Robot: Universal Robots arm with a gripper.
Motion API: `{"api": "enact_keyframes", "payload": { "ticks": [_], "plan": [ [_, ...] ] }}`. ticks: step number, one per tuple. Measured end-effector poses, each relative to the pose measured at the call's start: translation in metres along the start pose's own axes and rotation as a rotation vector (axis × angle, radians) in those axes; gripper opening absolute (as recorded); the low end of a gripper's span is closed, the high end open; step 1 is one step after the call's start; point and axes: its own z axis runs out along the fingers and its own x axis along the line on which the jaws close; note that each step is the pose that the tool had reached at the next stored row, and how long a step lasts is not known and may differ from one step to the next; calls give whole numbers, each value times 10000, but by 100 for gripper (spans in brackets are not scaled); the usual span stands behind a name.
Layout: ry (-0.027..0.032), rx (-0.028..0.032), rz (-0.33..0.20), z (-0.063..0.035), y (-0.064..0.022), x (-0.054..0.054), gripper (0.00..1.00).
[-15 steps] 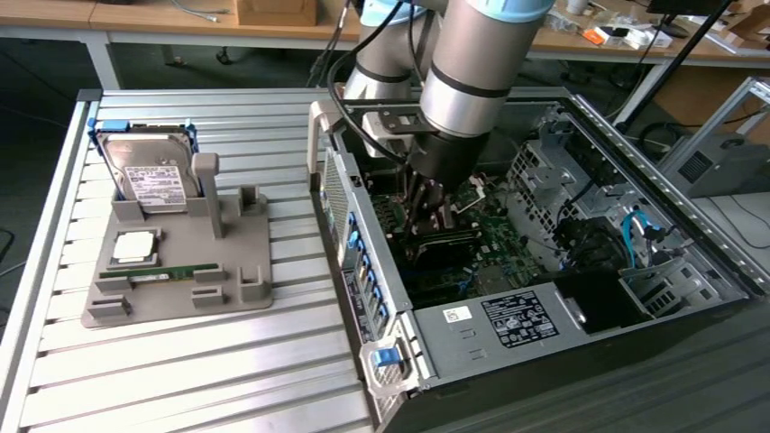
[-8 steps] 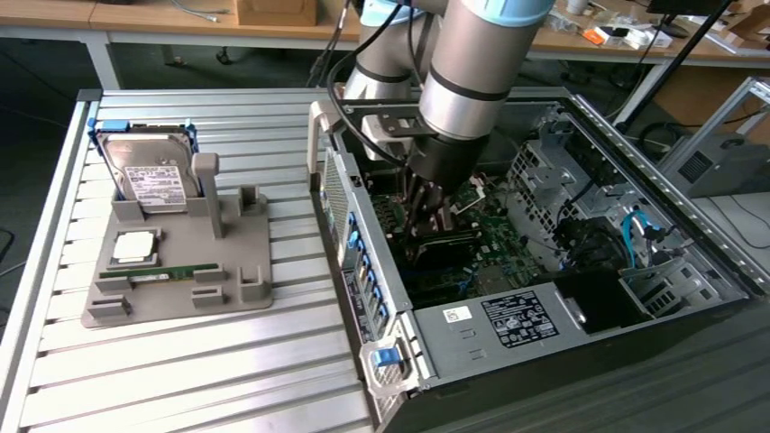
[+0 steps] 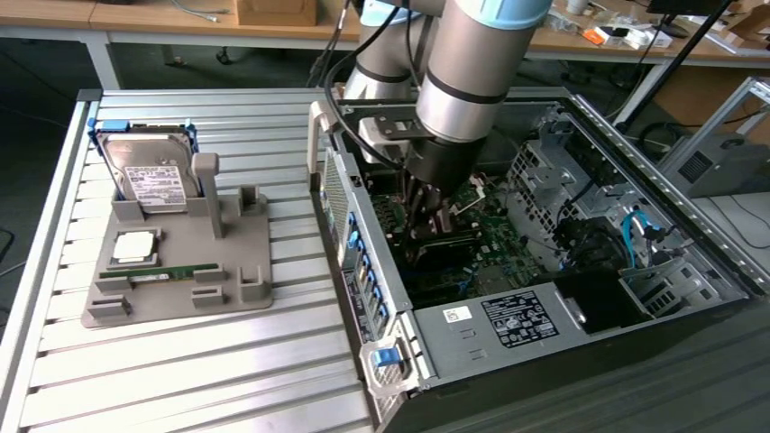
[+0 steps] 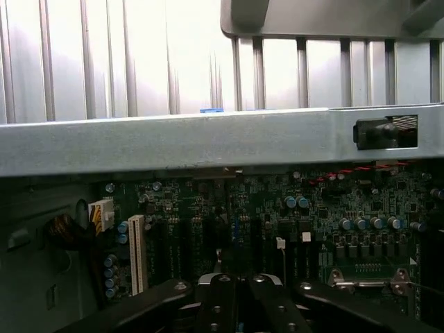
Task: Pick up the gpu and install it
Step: 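Press down on the gpu until it lock into place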
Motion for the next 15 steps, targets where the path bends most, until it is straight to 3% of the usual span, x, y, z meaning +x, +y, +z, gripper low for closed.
{"api": "enact_keyframes", "payload": {
  "ticks": [10,14,15],
  "plan": [
    [6,-2,0,69,3,-2,11],
    [0,0,1,66,4,-2,11],
    [-25,10,2,37,4,-4,11]
  ]
}}
